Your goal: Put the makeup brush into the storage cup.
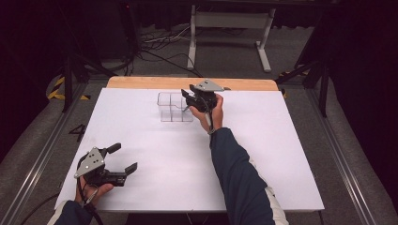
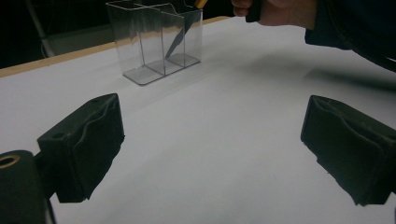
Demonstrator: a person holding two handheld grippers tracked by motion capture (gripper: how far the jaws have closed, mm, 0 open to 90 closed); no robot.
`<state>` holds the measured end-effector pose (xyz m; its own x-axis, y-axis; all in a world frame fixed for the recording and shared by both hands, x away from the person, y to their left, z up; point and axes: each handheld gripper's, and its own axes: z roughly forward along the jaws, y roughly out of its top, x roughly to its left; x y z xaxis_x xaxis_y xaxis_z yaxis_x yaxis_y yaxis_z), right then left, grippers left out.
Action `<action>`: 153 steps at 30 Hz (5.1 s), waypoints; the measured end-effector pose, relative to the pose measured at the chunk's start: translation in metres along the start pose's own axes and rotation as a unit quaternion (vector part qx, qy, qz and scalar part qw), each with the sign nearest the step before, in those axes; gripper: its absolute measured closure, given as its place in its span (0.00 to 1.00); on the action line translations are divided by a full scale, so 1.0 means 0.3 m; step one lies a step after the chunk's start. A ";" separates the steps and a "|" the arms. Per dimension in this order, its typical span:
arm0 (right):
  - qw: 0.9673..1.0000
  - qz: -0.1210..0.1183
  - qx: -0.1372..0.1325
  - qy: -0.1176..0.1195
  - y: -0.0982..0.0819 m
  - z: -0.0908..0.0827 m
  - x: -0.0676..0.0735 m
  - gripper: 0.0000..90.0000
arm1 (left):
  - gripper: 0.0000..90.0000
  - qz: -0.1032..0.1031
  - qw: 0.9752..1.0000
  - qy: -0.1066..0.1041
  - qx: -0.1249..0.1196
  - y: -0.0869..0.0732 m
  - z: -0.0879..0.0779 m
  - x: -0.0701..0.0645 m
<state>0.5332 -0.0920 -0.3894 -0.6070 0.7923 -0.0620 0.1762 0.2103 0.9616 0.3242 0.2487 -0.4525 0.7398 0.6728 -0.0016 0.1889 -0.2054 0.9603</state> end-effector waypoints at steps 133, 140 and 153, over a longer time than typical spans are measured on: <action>0.994 -0.103 -0.026 -0.026 -0.127 -0.592 0.001 0.12 | 0.07 0.016 1.000 0.019 0.006 0.005 -0.011 -0.015; 0.993 -0.108 -0.028 -0.024 -0.135 -0.608 0.005 0.11 | 0.07 0.016 1.000 0.020 0.005 0.005 -0.013 -0.015; 0.992 -0.118 -0.029 -0.022 -0.153 -0.644 0.004 0.08 | 0.07 0.014 1.000 0.019 0.004 0.005 -0.012 -0.018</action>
<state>0.3746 -0.2112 -0.3821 -0.5908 0.7497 -0.2980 -0.0127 0.3607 0.9326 0.3183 0.2474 -0.4502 0.7201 0.6929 0.0355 0.1737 -0.2296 0.9576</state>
